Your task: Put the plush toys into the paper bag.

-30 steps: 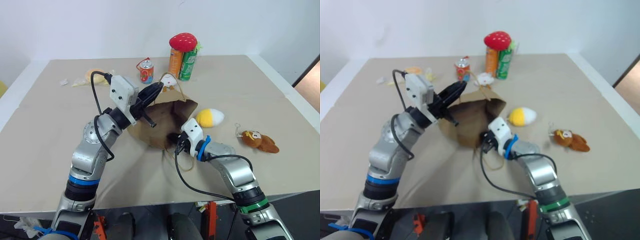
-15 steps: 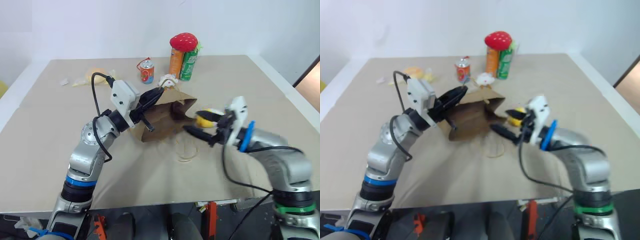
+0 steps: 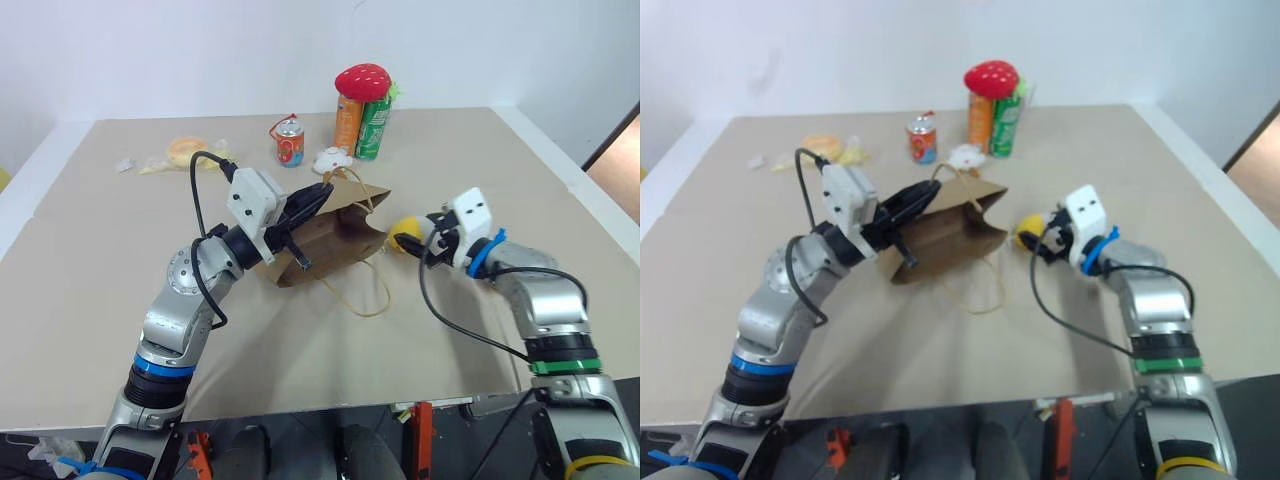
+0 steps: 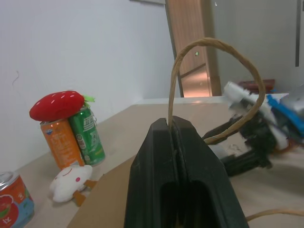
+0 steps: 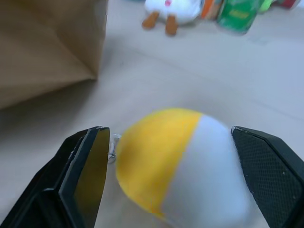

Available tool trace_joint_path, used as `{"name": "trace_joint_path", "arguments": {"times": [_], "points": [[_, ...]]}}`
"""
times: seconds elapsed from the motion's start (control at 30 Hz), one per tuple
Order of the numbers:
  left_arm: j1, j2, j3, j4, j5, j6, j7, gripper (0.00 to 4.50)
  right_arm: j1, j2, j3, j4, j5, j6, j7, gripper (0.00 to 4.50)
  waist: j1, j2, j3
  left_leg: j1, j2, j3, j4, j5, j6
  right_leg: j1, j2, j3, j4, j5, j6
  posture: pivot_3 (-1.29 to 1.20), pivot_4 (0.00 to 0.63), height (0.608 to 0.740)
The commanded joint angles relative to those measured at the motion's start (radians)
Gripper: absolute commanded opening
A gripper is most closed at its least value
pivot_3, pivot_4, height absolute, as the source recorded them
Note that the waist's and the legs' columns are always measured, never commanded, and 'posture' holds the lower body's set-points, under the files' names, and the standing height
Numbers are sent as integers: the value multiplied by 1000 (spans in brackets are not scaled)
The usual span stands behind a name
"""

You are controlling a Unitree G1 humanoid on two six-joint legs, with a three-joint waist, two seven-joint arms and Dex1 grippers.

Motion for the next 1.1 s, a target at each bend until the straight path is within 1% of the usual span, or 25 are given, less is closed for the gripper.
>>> {"name": "trace_joint_path", "arguments": {"times": [0.03, 0.1, 0.13, 0.17, 0.2, 0.3, 0.33, 0.37, 0.43, 0.53, 0.63, 0.67, 0.77, 0.83, 0.9, 0.97, 1.1], "points": [[-8, 4, 8, -48, 6, -16, 9, 0, -27, 16, 5, 80, -54, -58, -37, 3901, 1, 0, 0, 0, 0, 0, 0, 0, 0, 0, 0, 0, 0, 0, 0, 0, 150, 740], [-8, 5, 10, -53, 8, -14, 15, 0, -28, 19, 6, 103, -75, -87, -43, 3389, 1, 0, 0, 0, 0, 0, 0, 0, 0, 0, 0, 0, 0, 0, 0, 0, 150, 740], [-8, 6, 12, -54, 9, -14, 17, 0, -28, 19, 5, 110, -81, -98, -41, 2746, 1, 0, 0, 0, 0, 0, 0, 0, 0, 0, 0, 0, 0, 0, 0, 0, 150, 740], [-9, 7, 14, -55, 9, -13, 20, 0, -26, 18, 7, 113, -86, -108, -34, 2197, 1, 0, 0, 0, 0, 0, 0, 0, 0, 0, 0, 0, 0, 0, 0, 0, 150, 740], [-9, 8, 16, -54, 10, -13, 22, 0, -26, 17, 9, 116, -95, -118, -32, 1817, 1, 0, 0, 0, 0, 0, 0, 0, 0, 0, 0, 0, 0, 0, 0, 0, 150, 740], [-9, 11, 18, -54, 10, -13, 25, 0, -26, 18, 9, 125, -108, -139, -28, 405, 1, 0, 0, 1, 0, 0, 0, 0, 0, 1, 0, 0, 0, 0, 0, 0, 150, 740], [-8, 11, 18, -54, 10, -12, 26, 0, -27, 16, 11, 127, -113, -143, -25, 145, 1, 0, 0, 1, 0, 0, 1, 0, 0, 1, 0, 0, 0, 0, 0, 0, 150, 740], [-6, 12, 17, -55, 11, -11, 28, 0, -27, 10, 13, 122, -120, -151, -18, 9, 1, 0, 0, 1, 0, 0, 1, 0, 0, 1, 0, 0, 0, 1, 0, 0, 150, 740], [-2, 11, 16, -56, 12, -9, 32, 0, -28, -3, 0, 92, -104, -160, 13, 8, 1, 0, 0, 1, 0, 0, 1, 0, 0, 1, 0, 0, 0, 1, 0, 0, 150, 740], [1, 10, 17, -54, 14, -8, 38, 0, -29, -56, -66, -51, 4, -118, 134, 8, 1, 1, 1, 0, 0, 0, 1, 0, 0, 0, 0, 1, 0, 1, 0, 0, 150, 740], [4, 12, 17, -50, 19, -12, 38, 0, -1, -167, -129, -273, 212, 68, 327, 8, 3, 6, 4, 0, -1, 0, 0, 0, 0, 0, -1, 1, 0, 0, 1, 0, 150, 740], [4, 13, 18, -48, 19, -13, 38, 0, 6, -193, -143, -327, 265, 124, 360, 8, 3, 6, 4, -1, -1, 0, 0, 0, 0, 0, -1, 1, 0, 0, 2, 0, 150, 740], [0, 10, 17, -38, 24, -17, 39, 0, 25, -234, -153, -544, 463, 319, 398, 8, 1, 5, 3, 0, 0, 0, 0, -2, 3, 0, 0, 0, 0, -1, 2, 0, 150, 740], [-3, 6, 15, -32, 27, -19, 40, 0, 29, -225, -140, -628, 527, 386, 380, 8, -1, 4, 3, 1, 1, 0, 0, -2, 4, 0, 1, 0, 0, -1, 2, 0, 150, 740], [-10, -3, 13, -29, 28, -17, 45, 0, 21, -158, -83, -682, 520, 391, 313, 8, -1, 4, 3, 1, 2, 0, 0, -2, 4, 0, 2, 0, 0, -1, 1, 0, 150, 740], [-16, -11, 9, -29, 30, -15, 50, 0, 13, -89, -34, -693, 493, 383, 252, 8, 0, 4, 4, 1, 3, 0, 1, -2, 3, 0, 3, 0, 0, 0, 1, 0, 150, 740], [-18, -25, 4, -40, 27, -5, 60, 0, -12, 10, 64, -610, 346, 275, 164, 8, 2, 4, 4, 0, 2, 0, 3, 0, 1, 0, 3, 1, 0, 0, 1, 0, 150, 740]]}}
